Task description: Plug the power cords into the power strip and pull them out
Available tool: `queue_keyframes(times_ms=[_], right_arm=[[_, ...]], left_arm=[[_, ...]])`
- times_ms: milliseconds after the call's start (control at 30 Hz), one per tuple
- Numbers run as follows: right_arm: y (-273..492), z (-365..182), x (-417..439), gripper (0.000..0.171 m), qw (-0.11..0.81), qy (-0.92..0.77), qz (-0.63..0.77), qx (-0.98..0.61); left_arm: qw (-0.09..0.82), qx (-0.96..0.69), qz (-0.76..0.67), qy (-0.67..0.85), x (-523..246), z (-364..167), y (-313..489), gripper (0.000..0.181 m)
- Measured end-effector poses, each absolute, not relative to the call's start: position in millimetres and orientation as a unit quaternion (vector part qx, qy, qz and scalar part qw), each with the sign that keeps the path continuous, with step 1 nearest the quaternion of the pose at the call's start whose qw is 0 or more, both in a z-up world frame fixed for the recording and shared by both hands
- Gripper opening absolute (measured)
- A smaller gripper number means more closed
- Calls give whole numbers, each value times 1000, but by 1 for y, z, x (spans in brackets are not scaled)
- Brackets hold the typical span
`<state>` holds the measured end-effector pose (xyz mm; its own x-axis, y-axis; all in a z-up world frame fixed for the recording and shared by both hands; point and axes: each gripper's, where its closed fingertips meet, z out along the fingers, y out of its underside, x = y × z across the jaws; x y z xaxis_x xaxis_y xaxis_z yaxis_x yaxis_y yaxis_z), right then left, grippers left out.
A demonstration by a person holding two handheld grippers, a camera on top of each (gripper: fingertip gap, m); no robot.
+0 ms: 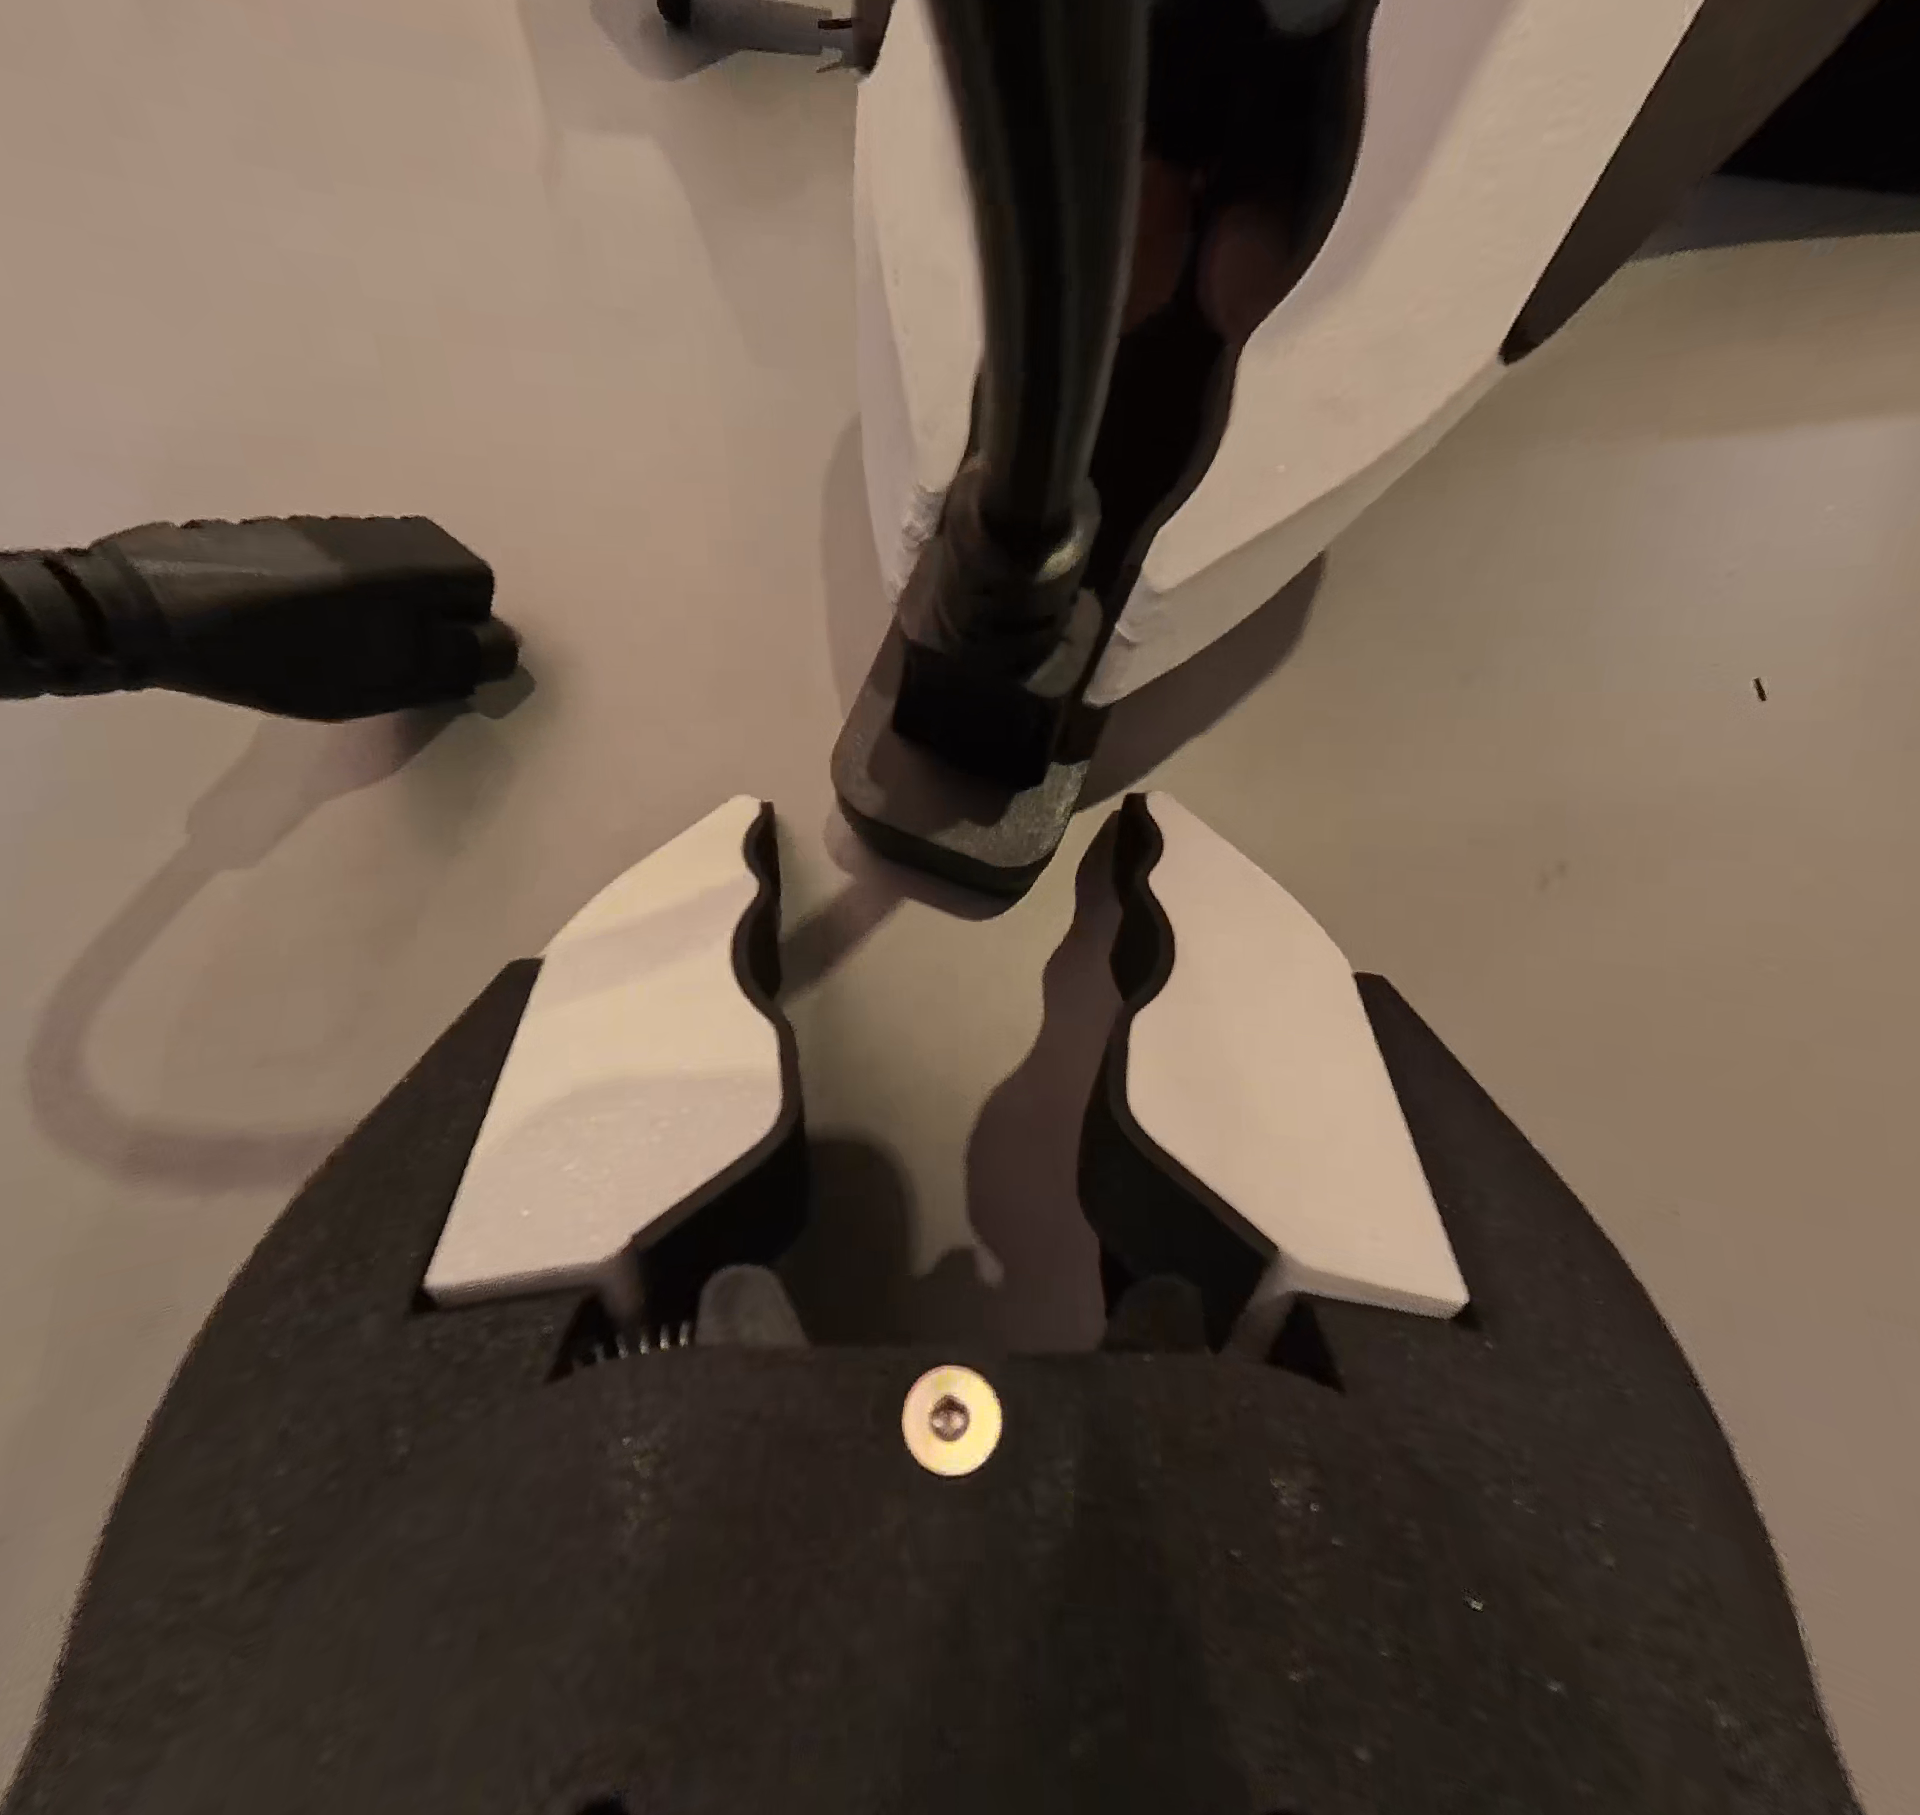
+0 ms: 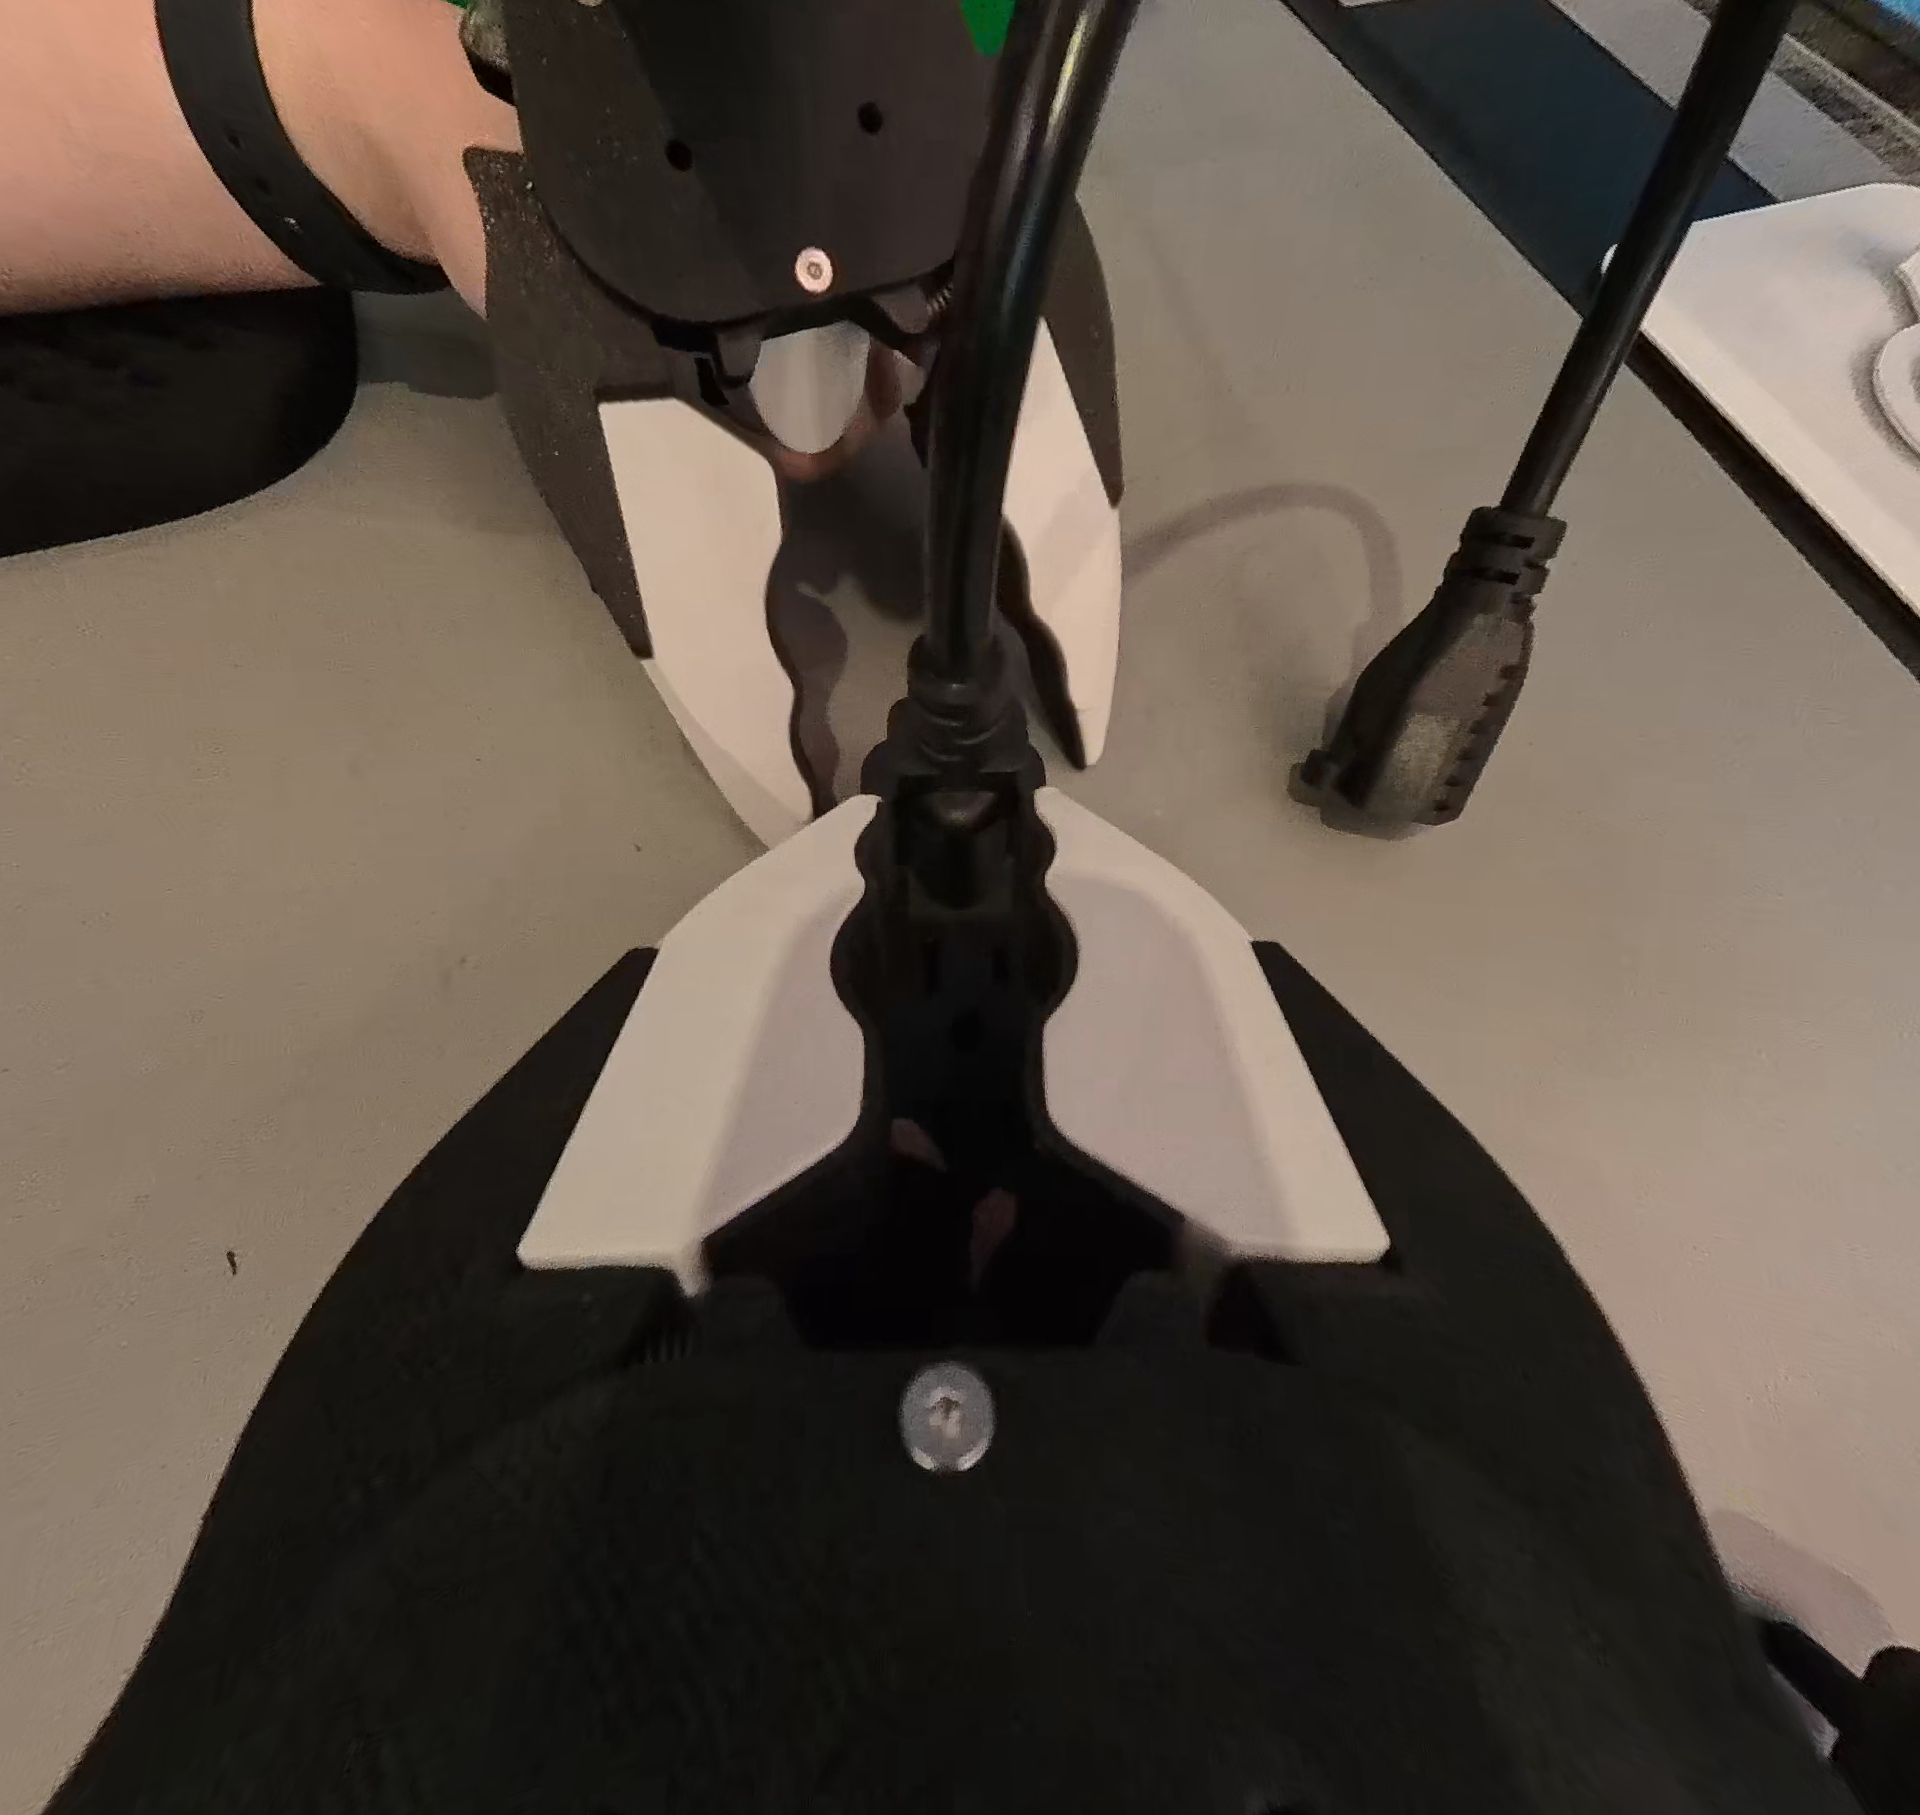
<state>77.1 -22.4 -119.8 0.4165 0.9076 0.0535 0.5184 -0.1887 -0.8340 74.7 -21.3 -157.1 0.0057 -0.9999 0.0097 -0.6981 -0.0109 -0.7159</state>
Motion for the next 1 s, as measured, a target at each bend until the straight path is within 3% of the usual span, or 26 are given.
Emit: queue_keyframes(times_ms=[200,1000], right_arm=[[-19,-120,75,25,416,-475,249,-734],[-23,-112,69,25,437,-442,267,-736]], left_arm=[[302,-643,-274,648,87,-152,-21,50],[281,-651,-288,644,88,-154,-28,50]])
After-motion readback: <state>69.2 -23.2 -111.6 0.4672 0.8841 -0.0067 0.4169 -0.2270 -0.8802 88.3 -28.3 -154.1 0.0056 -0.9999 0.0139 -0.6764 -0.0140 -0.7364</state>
